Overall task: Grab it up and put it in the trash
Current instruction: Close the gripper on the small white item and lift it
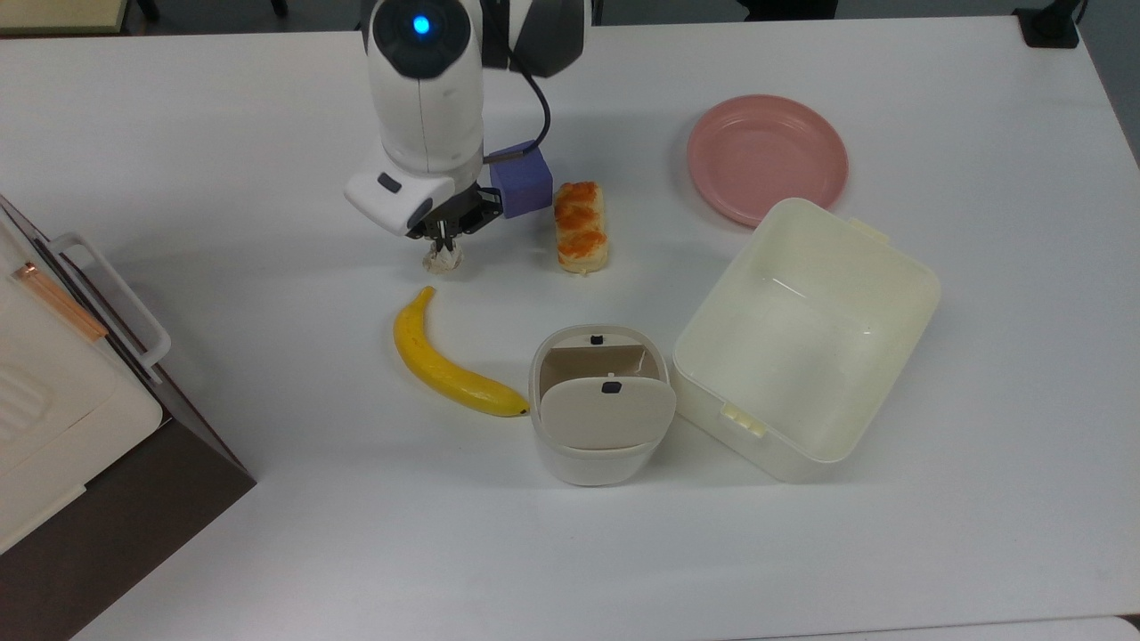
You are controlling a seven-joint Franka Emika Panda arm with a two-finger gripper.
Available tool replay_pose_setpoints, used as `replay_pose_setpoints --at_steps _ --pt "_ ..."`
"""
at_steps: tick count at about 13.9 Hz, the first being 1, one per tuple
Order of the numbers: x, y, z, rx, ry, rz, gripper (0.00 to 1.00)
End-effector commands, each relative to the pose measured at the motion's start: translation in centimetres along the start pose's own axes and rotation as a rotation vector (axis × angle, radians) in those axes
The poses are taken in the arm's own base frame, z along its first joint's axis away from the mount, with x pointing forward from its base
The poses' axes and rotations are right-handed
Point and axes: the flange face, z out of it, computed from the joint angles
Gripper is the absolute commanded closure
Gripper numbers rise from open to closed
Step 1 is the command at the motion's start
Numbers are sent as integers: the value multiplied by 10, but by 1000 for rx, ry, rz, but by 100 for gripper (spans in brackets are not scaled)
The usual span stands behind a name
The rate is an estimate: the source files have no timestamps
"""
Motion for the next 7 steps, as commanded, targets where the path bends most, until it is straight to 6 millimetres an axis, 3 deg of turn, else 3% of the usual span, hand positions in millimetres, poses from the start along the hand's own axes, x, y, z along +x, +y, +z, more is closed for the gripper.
replay_pose_setpoints --at_steps 1,4,7 --pt "11 -1 -54 3 92 -21 95" --pt "35 -7 -114 65 237 19 95" --pt "53 -26 -145 123 339 75 95"
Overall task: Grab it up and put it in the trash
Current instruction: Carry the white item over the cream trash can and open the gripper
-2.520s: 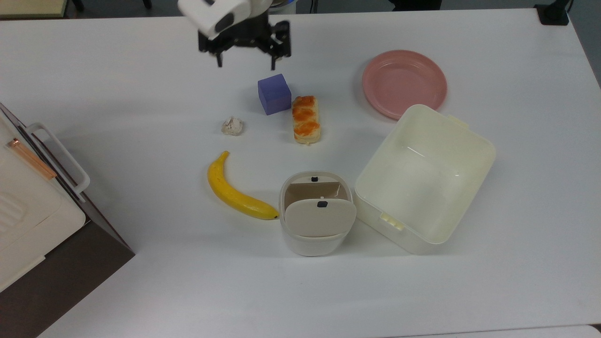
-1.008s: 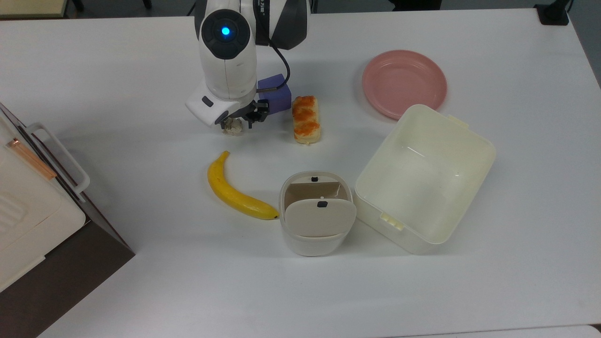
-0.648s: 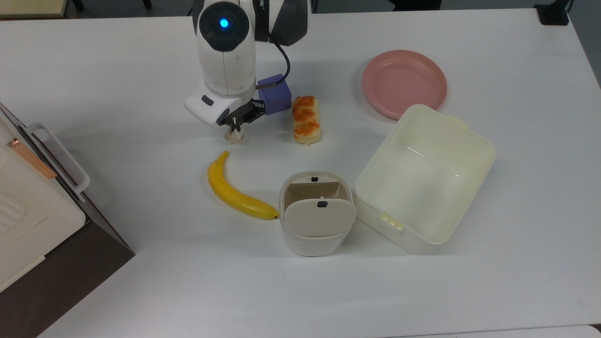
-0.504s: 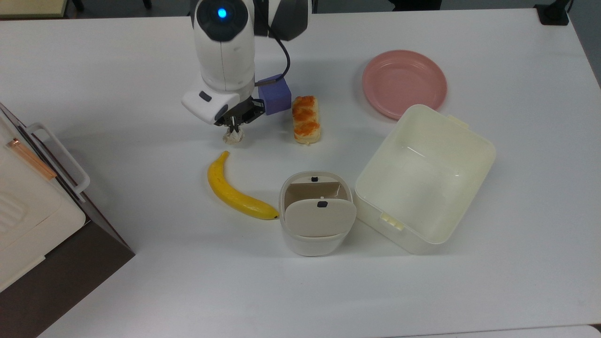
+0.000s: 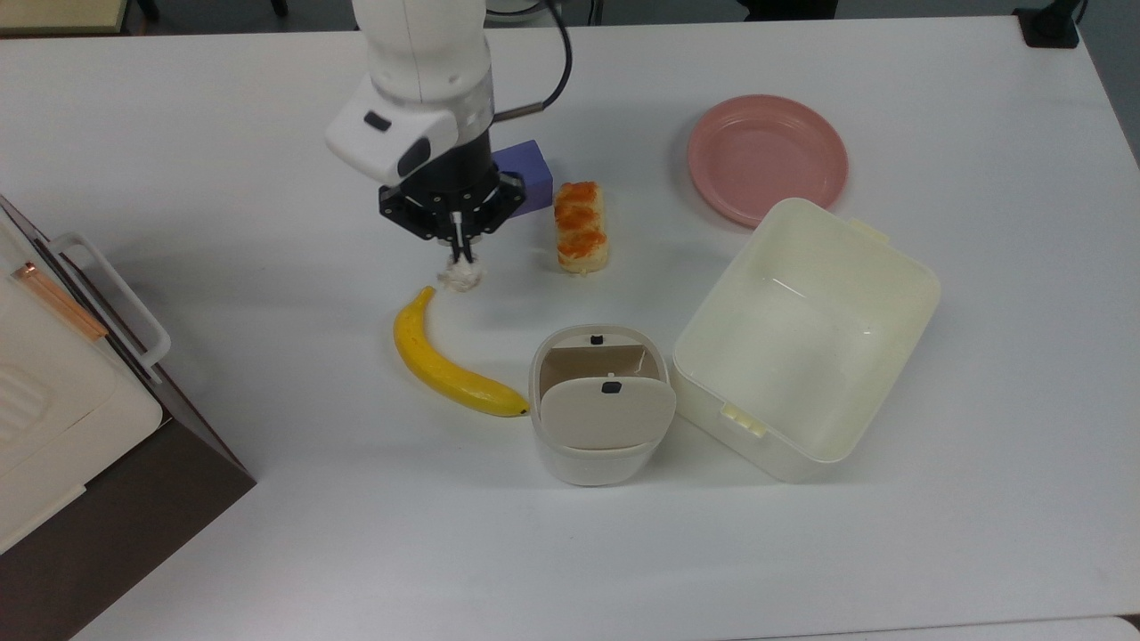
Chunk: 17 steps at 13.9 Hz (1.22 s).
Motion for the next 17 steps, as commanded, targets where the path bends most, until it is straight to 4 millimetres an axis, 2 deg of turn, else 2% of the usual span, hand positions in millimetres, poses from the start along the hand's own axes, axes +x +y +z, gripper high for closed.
replay_pose_setpoints --at_steps 1,2,4,5,6,7,8,11,13,14,15,17 --pt "33 -29 -25 43 145 72 95" --pt "41 -40 -22 46 202 101 95" --pt "56 -60 -5 51 284 142 94" --pt "63 -72 2 58 315 168 88" --pt "67 -83 9 65 332 194 71" --pt "72 -93 14 67 343 228 21" --pt "73 -102 15 55 344 245 0" --pt "72 -106 11 43 341 275 0" --pt "64 -105 -11 44 319 270 0" --pt "55 -102 -16 36 253 271 0" --pt "40 -97 -38 27 163 265 0" --pt "14 -91 -62 6 11 237 0"
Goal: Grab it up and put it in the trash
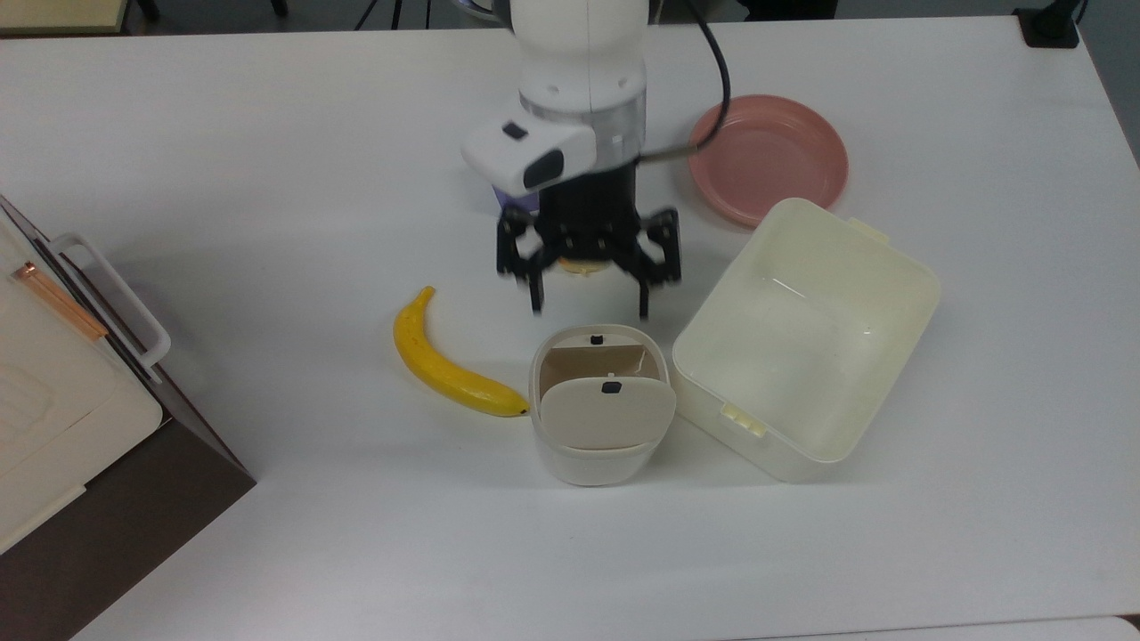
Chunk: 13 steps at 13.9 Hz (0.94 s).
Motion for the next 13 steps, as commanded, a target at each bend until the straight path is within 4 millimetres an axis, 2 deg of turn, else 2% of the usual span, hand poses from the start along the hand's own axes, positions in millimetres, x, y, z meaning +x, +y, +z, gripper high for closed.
replay_pose_setpoints --at_steps 1,4,6,8,10,13 --pt "-37 23 -74 -78 -230 -59 0" --pt "-63 49 -118 -87 -331 -111 0" --pt "-75 58 -137 -82 -324 -109 0" --pt "-81 66 -146 -84 -336 -98 0" --pt "-83 73 -146 -88 -356 -83 0" --pt "-82 73 -148 -87 -353 -85 0"
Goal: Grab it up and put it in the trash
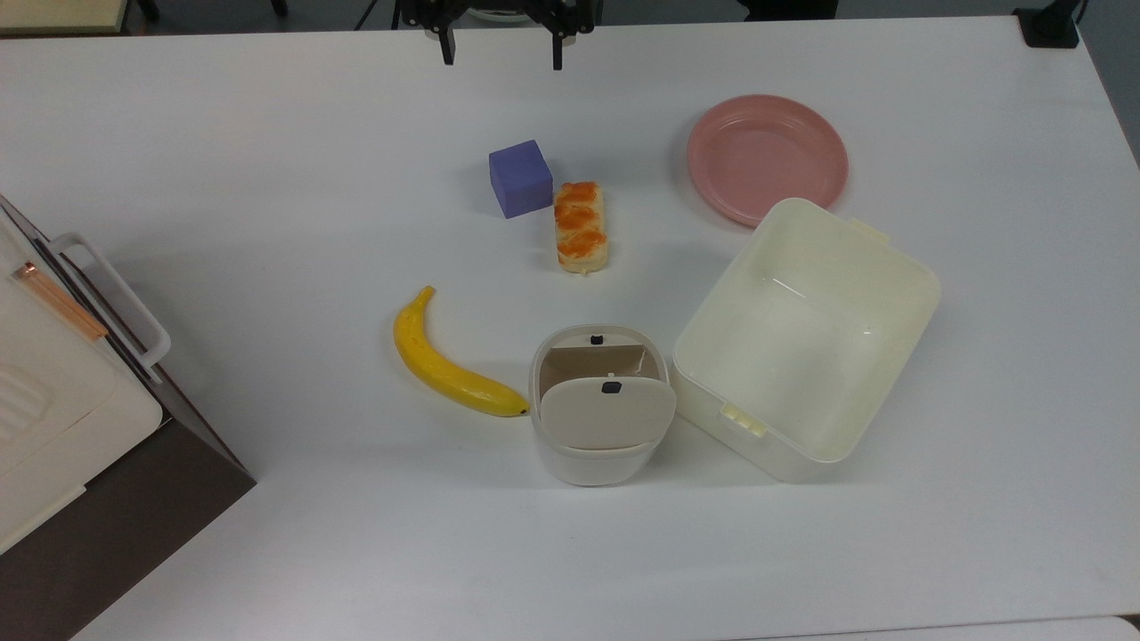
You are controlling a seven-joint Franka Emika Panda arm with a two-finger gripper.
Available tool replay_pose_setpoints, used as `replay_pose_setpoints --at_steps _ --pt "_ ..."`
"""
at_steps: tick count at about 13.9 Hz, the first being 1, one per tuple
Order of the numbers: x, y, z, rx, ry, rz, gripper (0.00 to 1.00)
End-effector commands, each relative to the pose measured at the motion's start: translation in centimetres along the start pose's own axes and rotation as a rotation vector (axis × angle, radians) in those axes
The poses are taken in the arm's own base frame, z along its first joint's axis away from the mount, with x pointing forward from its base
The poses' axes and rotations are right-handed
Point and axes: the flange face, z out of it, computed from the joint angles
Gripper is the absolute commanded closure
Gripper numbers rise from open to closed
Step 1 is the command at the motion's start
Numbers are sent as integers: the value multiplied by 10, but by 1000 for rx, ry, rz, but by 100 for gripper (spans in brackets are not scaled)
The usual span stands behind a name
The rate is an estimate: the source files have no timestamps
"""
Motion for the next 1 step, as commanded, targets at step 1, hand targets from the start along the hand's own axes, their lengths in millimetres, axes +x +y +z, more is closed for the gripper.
replay_pose_setpoints --at_steps 1 --pt "-9 2 0 -14 -14 -25 0"
